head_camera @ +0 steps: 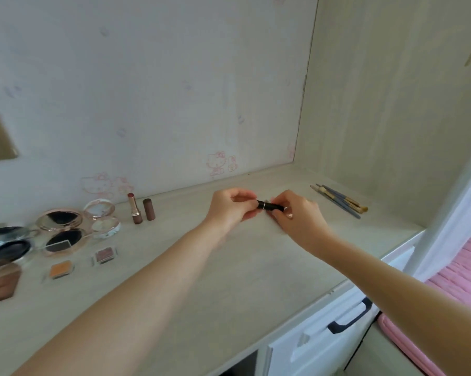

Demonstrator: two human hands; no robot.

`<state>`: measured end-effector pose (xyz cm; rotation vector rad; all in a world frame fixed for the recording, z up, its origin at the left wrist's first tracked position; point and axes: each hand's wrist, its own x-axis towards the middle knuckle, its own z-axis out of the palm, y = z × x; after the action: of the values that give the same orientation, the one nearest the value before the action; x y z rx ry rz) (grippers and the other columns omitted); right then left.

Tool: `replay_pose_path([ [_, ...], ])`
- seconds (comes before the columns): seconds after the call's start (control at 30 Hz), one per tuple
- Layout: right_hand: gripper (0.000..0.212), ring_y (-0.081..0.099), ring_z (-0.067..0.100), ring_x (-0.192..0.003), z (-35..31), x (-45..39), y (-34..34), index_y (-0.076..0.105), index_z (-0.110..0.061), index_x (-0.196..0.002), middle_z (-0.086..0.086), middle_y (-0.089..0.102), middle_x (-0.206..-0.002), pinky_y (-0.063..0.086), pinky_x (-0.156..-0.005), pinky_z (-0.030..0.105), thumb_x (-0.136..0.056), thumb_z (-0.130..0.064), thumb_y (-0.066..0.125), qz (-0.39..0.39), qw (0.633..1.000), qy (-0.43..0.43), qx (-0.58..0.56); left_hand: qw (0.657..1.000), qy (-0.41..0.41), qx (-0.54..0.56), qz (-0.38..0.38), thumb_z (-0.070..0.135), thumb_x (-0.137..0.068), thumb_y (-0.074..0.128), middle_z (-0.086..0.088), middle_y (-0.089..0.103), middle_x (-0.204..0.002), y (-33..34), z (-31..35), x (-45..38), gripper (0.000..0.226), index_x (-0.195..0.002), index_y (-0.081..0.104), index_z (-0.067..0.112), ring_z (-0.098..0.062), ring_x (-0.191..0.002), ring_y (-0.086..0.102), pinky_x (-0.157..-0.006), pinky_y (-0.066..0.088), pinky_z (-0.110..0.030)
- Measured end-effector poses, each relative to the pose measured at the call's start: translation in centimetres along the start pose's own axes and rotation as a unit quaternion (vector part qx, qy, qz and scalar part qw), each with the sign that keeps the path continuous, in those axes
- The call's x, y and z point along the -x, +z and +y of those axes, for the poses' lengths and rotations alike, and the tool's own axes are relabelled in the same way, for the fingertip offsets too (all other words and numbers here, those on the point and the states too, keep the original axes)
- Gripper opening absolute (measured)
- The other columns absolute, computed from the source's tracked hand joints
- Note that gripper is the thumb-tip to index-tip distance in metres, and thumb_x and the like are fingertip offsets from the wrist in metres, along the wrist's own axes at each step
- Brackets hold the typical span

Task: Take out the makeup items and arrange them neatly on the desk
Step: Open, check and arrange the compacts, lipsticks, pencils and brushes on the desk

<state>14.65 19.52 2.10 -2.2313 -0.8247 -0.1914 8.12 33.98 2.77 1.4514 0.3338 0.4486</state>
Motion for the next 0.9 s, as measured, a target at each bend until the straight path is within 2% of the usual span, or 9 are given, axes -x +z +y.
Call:
replay_pose_path([
  [0.1,0.011,0.058,0.016,-0.089,-2.2,2.0,1.4,0.063,-0.017,-0.1,-0.003,0.063,-0.092,0.044,-0.075,0.029,-0.09,-0.015,0.059,-0.015,0.999,-0.044,-0.007,1.0,-0.002,-0.009,0.001,-0.01,-0.085,0.062,-0.016,0.067,-0.089,-3.4,0.1,2.9,0.011,-0.091,0.065,-0.001,-0.02,-0.075,0.071,-0.076,0.058,-0.025],
  [0.17,0.01,0.058,0.012,-0.087,-3.6,3.2,2.6,0.063,-0.018,-0.098,-0.01,0.06,-0.087,0.044,-0.072,0.02,-0.09,-0.015,0.06,-0.027,0.997,-0.063,-0.03,1.0,-0.01,-0.007,0.011,-0.009,-0.084,0.062,-0.015,0.068,-0.087,-5.6,0.1,4.8,0.011,-0.091,0.066,-0.002,-0.021,-0.077,0.072,-0.078,0.058,-0.026],
  [0.23,0.01,0.058,0.008,-0.085,-4.9,4.4,3.8,0.062,-0.018,-0.099,-0.008,0.062,-0.089,0.04,-0.068,0.008,-0.09,-0.015,0.059,-0.051,0.995,-0.072,-0.051,0.999,-0.022,-0.006,0.023,-0.009,-0.084,0.063,-0.014,0.069,-0.088,-7.6,0.0,6.6,0.011,-0.091,0.066,-0.001,-0.024,-0.081,0.072,-0.079,0.058,-0.026],
  [0.27,0.01,0.058,0.007,-0.085,-5.4,4.9,4.5,0.062,-0.018,-0.099,-0.007,0.063,-0.09,0.04,-0.067,0.007,-0.091,-0.015,0.058,-0.062,0.993,-0.078,-0.059,0.999,-0.028,-0.009,0.029,-0.009,-0.083,0.063,-0.014,0.069,-0.088,-8.6,-0.1,7.5,0.011,-0.091,0.066,-0.002,-0.025,-0.082,0.072,-0.079,0.058,-0.027],
  [0.47,0.01,0.056,0.002,-0.079,-9.0,7.5,8.6,0.062,-0.019,-0.099,-0.013,0.06,-0.087,0.044,-0.07,0.013,-0.09,-0.015,0.058,-0.115,0.982,-0.126,-0.084,0.995,-0.051,-0.045,0.072,-0.008,-0.084,0.064,-0.013,0.07,-0.093,-14.2,-0.5,12.0,0.01,-0.091,0.067,-0.001,-0.025,-0.085,0.073,-0.082,0.057,-0.027],
  [0.7,0.013,0.053,-0.006,-0.079,-13.0,9.2,11.8,0.062,-0.021,-0.102,-0.019,0.056,-0.082,0.042,-0.069,0.007,-0.09,-0.018,0.058,-0.155,0.97,-0.128,-0.137,0.986,-0.045,-0.091,0.134,-0.004,-0.082,0.067,-0.009,0.074,-0.089,-19.1,-0.7,15.9,0.012,-0.087,0.071,0.005,-0.024,-0.085,0.073,-0.09,0.053,-0.035],
  [0.83,0.01,0.057,0.002,-0.08,-14.6,9.7,13.0,0.064,-0.023,-0.098,-0.015,0.06,-0.082,0.045,-0.067,0.01,-0.089,-0.02,0.061,-0.182,0.962,-0.065,-0.192,0.975,-0.021,-0.151,0.161,0.0,-0.08,0.071,-0.003,0.075,-0.084,-20.5,-0.8,17.3,0.013,-0.086,0.071,0.011,-0.015,-0.081,0.073,-0.087,0.051,-0.028],
  [0.9,0.007,0.059,0.006,-0.075,-15.2,9.7,13.4,0.067,-0.021,-0.093,-0.011,0.063,-0.079,0.05,-0.068,0.018,-0.087,-0.019,0.064,-0.194,0.944,0.0,-0.267,0.971,-0.008,-0.173,0.166,0.001,-0.078,0.072,-0.002,0.075,-0.082,-20.9,-0.8,17.6,0.015,-0.085,0.071,0.014,-0.014,-0.079,0.072,-0.083,0.049,-0.026],
])
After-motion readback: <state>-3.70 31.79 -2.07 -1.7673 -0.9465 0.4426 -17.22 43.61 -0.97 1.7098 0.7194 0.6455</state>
